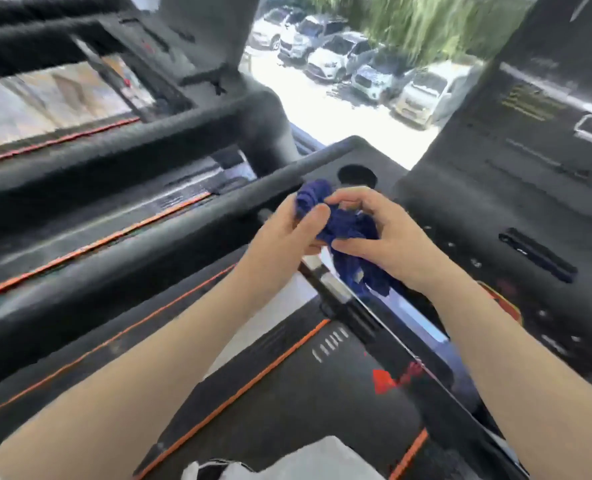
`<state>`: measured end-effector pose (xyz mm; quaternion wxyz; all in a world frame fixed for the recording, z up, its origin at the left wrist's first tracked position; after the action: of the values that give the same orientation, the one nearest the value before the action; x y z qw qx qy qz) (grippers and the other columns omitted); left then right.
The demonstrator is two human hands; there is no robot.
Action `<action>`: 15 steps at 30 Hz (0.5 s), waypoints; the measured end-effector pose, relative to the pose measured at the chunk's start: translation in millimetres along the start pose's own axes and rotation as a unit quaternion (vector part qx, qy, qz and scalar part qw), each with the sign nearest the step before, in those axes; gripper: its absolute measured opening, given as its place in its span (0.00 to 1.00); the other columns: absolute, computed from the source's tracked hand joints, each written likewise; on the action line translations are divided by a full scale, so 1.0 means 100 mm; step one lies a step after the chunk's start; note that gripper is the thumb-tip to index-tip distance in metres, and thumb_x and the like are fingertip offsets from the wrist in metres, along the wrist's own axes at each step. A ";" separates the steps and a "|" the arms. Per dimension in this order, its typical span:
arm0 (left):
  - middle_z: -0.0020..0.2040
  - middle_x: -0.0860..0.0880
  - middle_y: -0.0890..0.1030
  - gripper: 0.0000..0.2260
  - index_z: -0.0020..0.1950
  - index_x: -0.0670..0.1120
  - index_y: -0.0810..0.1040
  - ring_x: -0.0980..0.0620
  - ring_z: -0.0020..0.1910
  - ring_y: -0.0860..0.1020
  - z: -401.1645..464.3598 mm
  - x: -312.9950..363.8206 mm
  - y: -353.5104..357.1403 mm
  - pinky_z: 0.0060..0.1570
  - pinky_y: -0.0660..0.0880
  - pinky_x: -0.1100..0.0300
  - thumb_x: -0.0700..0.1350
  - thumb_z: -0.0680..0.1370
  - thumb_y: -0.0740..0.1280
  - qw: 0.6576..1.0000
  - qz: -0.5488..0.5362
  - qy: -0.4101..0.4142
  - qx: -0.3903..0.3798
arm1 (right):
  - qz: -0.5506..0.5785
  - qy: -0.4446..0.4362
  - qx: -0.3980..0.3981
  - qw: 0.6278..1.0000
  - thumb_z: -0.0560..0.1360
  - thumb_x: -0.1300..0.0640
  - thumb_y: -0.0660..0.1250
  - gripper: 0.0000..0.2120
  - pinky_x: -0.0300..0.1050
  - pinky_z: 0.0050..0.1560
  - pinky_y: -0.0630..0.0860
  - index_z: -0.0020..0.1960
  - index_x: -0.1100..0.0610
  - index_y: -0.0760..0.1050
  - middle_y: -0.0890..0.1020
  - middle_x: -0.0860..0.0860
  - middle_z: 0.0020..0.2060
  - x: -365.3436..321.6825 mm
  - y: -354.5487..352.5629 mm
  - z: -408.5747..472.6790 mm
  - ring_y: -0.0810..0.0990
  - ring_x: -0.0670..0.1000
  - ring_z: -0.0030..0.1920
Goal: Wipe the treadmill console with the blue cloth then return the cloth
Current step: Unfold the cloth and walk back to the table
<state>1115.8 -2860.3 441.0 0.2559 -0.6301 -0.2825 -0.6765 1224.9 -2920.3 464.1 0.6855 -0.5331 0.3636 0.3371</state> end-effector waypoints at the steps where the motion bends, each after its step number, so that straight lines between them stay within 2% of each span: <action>1: 0.52 0.43 0.81 0.14 0.58 0.48 0.72 0.47 0.49 0.80 -0.16 0.06 -0.35 0.53 0.77 0.51 0.51 0.75 0.62 0.999 0.010 0.009 0.046 | 0.015 -0.024 -0.031 0.999 0.67 0.60 0.70 0.20 0.31 0.54 0.69 0.55 0.45 0.71 0.76 0.32 0.47 -0.16 0.31 0.17 0.75 0.38 0.51; 3: 0.52 0.45 0.81 0.14 0.54 0.51 0.74 0.46 0.50 0.80 -0.51 0.14 -1.08 0.53 0.76 0.49 0.54 0.71 0.64 0.988 0.054 0.024 0.140 | 0.061 -0.060 -0.087 0.992 0.67 0.61 0.70 0.20 0.34 0.53 0.70 0.55 0.47 0.69 0.76 0.39 0.47 -0.44 0.98 0.46 0.75 0.40 0.49; 5: 0.46 0.49 0.82 0.13 0.52 0.51 0.75 0.50 0.43 0.81 -0.92 0.18 -1.74 0.45 0.75 0.52 0.54 0.71 0.65 0.967 0.116 0.020 0.225 | 0.110 -0.082 -0.144 0.980 0.67 0.58 0.71 0.20 0.41 0.55 0.73 0.55 0.48 0.67 0.76 0.49 0.49 -0.66 1.67 0.65 0.77 0.45 0.51; 6: 0.43 0.50 0.82 0.14 0.53 0.49 0.75 0.52 0.38 0.79 -1.12 0.18 -2.03 0.41 0.74 0.54 0.54 0.71 0.64 0.956 0.141 0.014 0.259 | 0.128 -0.093 -0.173 0.972 0.68 0.55 0.70 0.18 0.45 0.56 0.73 0.54 0.47 0.67 0.76 0.51 0.50 -0.77 2.00 0.72 0.77 0.46 0.52; 7: 0.42 0.50 0.81 0.15 0.54 0.47 0.76 0.52 0.37 0.78 -1.33 0.19 -2.26 0.39 0.73 0.54 0.54 0.72 0.63 0.945 0.156 0.007 0.288 | 0.141 -0.100 -0.204 0.964 0.69 0.53 0.69 0.16 0.46 0.57 0.73 0.53 0.47 0.68 0.77 0.52 0.51 -0.88 2.31 0.77 0.77 0.47 0.53; 9: 0.44 0.49 0.82 0.15 0.54 0.45 0.76 0.51 0.41 0.79 -1.77 0.18 -2.68 0.44 0.75 0.54 0.54 0.73 0.63 0.921 0.172 -0.012 0.349 | 0.156 -0.101 -0.275 0.943 0.70 0.56 0.67 0.11 0.43 0.55 0.72 0.51 0.49 0.70 0.77 0.49 0.49 -1.12 2.87 0.82 0.76 0.44 0.50; 11: 0.45 0.48 0.82 0.12 0.51 0.47 0.77 0.50 0.45 0.80 -2.23 0.16 -3.03 0.47 0.76 0.53 0.52 0.74 0.64 0.892 0.170 -0.026 0.417 | 0.150 -0.113 -0.336 0.923 0.71 0.58 0.65 0.08 0.40 0.52 0.72 0.49 0.51 0.71 0.78 0.47 0.46 -1.39 3.36 0.84 0.76 0.42 0.47; 12: 0.43 0.49 0.82 0.08 0.49 0.48 0.78 0.52 0.43 0.80 -2.46 0.14 -3.19 0.45 0.76 0.55 0.50 0.75 0.65 0.876 0.165 -0.029 0.453 | 0.138 -0.129 -0.358 0.914 0.71 0.58 0.65 0.07 0.40 0.52 0.73 0.48 0.51 0.71 0.78 0.47 0.45 -1.53 3.59 0.84 0.76 0.43 0.46; 13: 0.40 0.51 0.82 0.04 0.48 0.49 0.78 0.55 0.41 0.79 -2.68 0.13 -3.32 0.42 0.75 0.58 0.48 0.77 0.65 0.858 0.162 -0.031 0.486 | 0.127 -0.149 -0.379 0.904 0.71 0.57 0.66 0.07 0.41 0.52 0.74 0.49 0.52 0.72 0.79 0.47 0.46 -1.65 3.81 0.83 0.77 0.44 0.47; 15: 0.40 0.51 0.81 0.05 0.47 0.48 0.79 0.57 0.40 0.78 -3.15 0.05 -3.52 0.42 0.73 0.58 0.46 0.78 0.64 0.808 0.164 -0.041 0.564 | 0.103 -0.183 -0.419 0.883 0.74 0.59 0.66 0.07 0.46 0.54 0.75 0.51 0.52 0.73 0.80 0.48 0.49 -1.84 4.29 0.75 0.78 0.47 0.50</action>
<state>644.9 -2832.4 410.2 0.6620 -0.4388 -0.5167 -0.3197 777.1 -2773.5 426.2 0.4142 -0.6589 0.1092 0.6183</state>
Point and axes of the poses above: each hand's wrist, its own z-axis towards the middle knuckle, its own y-axis out of the palm, x = y × z, the point moved 6 cm from there along z, towards the middle knuckle
